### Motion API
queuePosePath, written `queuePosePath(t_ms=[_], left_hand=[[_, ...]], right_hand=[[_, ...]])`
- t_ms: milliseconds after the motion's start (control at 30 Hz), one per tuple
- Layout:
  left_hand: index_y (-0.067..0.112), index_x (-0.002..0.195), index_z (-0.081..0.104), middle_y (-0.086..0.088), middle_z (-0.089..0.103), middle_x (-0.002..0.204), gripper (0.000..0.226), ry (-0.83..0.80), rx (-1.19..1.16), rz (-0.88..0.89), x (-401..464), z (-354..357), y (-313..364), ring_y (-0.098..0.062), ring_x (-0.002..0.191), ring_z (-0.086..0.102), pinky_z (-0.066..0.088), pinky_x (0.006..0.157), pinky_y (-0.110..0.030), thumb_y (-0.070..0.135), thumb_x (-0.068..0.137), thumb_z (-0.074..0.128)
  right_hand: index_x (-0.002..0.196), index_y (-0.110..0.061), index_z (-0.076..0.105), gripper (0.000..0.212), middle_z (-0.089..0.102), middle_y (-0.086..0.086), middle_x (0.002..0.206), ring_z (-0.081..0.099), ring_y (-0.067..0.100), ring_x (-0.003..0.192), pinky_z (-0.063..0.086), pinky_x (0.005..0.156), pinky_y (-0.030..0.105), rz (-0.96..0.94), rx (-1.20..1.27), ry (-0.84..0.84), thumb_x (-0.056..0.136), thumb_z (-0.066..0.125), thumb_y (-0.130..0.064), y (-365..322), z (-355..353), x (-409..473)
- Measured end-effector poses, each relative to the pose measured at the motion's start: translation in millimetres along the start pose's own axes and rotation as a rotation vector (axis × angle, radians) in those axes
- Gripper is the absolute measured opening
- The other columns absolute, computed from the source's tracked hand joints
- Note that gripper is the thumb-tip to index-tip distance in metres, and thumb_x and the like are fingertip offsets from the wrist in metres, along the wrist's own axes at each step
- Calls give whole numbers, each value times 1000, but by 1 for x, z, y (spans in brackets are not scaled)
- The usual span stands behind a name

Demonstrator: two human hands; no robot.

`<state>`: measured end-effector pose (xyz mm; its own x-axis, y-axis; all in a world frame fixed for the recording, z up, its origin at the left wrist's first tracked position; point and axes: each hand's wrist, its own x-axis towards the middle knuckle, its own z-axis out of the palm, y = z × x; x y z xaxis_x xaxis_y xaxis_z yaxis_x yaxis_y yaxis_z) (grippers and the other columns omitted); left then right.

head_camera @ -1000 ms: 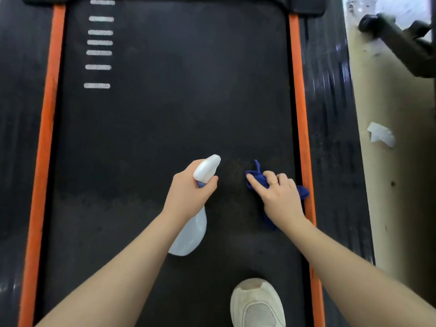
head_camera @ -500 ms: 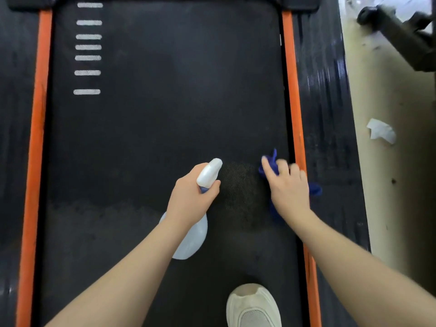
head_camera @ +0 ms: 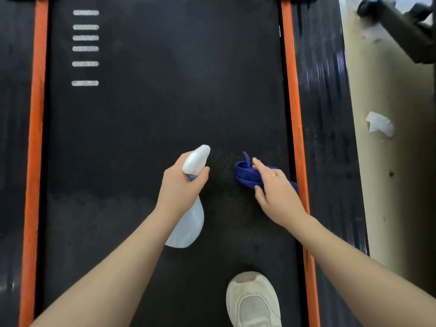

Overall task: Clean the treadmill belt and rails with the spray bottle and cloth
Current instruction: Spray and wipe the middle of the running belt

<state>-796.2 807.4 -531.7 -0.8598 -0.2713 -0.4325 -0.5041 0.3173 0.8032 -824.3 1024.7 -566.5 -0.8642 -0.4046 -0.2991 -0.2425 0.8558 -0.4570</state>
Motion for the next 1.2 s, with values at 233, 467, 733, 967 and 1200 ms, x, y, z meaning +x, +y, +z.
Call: queuePosePath(t_ms=[233,467,733,967,1200], left_hand=[[17,129,53,-5,62,110,42,18,-3,29,-10,-5,-1,-26,99,62,47,77,-24,20,88,62],[20,126,55,3,62,98,38,39,-39,30,-13,-9,0,-20,93,62,44,72,-20,19,88,62],[18,122,58,2,64,96,35,63,-34,21,-10,-9,-4,-19,90,64,44,67,-18,19,87,62],[18,121,59,4,64,94,35,70,-27,16,-6,-7,-3,-18,86,64,46,67,-19,18,87,62],[19,120,58,5,64,93,33,56,-22,11,-8,-6,1,-18,87,64,48,72,-20,17,87,61]], right_hand=[[109,-5,59,40,58,13,104,55,32,85,45,59,31,37,-251,230,72,72,-5,-11,-20,13],[123,-10,60,52,60,13,124,55,37,113,48,89,48,-266,-334,235,75,73,-23,-4,19,2],[129,-18,56,57,49,15,137,43,39,123,39,96,50,-227,-446,270,77,73,-32,2,48,20],[117,-5,61,42,41,19,117,43,36,88,46,60,40,-343,-462,420,77,49,-5,2,44,55],[107,-2,64,31,56,18,103,51,31,65,41,50,34,-433,-420,311,76,62,-5,-25,58,32]])
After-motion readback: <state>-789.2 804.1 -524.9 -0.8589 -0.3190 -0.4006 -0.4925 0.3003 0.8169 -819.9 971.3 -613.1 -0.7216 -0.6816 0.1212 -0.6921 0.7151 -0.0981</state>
